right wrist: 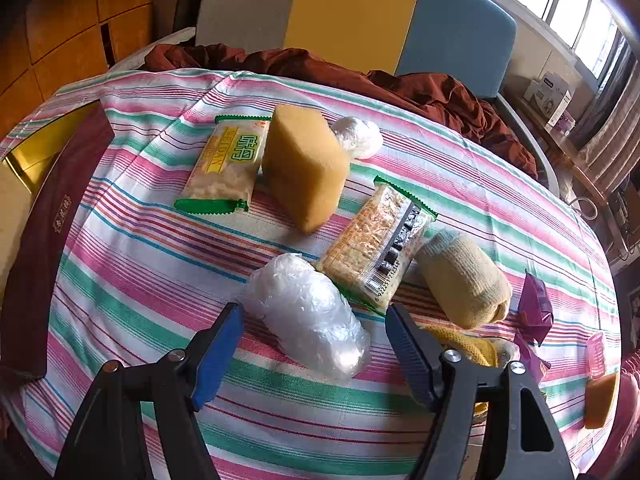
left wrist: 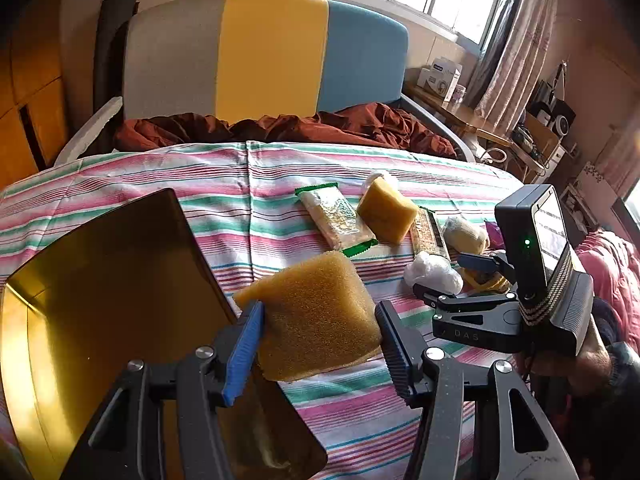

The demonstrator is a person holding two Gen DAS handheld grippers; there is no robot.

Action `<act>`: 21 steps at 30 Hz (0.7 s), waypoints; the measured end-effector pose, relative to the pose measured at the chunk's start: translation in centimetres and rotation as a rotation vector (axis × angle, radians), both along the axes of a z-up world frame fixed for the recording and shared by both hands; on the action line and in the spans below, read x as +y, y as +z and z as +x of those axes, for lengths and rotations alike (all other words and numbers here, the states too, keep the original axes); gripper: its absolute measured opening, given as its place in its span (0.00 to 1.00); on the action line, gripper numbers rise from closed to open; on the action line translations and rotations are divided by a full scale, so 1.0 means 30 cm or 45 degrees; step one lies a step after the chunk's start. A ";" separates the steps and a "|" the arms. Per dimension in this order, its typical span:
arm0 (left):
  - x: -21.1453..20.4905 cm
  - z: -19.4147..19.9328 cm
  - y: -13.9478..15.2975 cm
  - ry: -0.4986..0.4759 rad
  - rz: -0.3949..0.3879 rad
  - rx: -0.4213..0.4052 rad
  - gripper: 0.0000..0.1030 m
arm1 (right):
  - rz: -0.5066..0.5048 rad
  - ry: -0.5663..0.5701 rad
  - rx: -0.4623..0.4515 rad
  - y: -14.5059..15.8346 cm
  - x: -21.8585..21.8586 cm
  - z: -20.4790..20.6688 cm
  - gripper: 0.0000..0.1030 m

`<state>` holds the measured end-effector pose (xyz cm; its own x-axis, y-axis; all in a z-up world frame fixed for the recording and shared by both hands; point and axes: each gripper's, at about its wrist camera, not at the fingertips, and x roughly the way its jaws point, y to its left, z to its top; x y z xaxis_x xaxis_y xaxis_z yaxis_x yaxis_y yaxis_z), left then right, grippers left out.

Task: Organize objects
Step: 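Carry the yellow sponge into the gold tray and open the left tool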

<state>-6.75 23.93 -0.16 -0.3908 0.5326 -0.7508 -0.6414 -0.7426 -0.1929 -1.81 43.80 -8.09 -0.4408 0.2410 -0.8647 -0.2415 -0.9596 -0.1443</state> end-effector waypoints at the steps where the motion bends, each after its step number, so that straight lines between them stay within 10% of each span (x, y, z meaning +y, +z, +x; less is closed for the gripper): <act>1: -0.016 0.005 0.002 0.009 0.005 0.001 0.56 | 0.003 -0.004 -0.007 -0.006 0.003 0.000 0.68; 8: -0.111 0.025 0.002 0.075 0.020 -0.002 0.56 | -0.011 0.026 -0.042 -0.032 -0.004 -0.016 0.39; 21: -0.530 -0.011 -0.147 0.455 -0.133 -0.046 0.56 | 0.001 0.030 -0.056 -0.035 -0.023 -0.016 0.37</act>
<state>-7.07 8.04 -4.58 -0.5106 0.2868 -0.8106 -0.3322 -0.9353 -0.1216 -2.29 43.10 -9.15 -0.4082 0.2318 -0.8830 -0.2120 -0.9649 -0.1553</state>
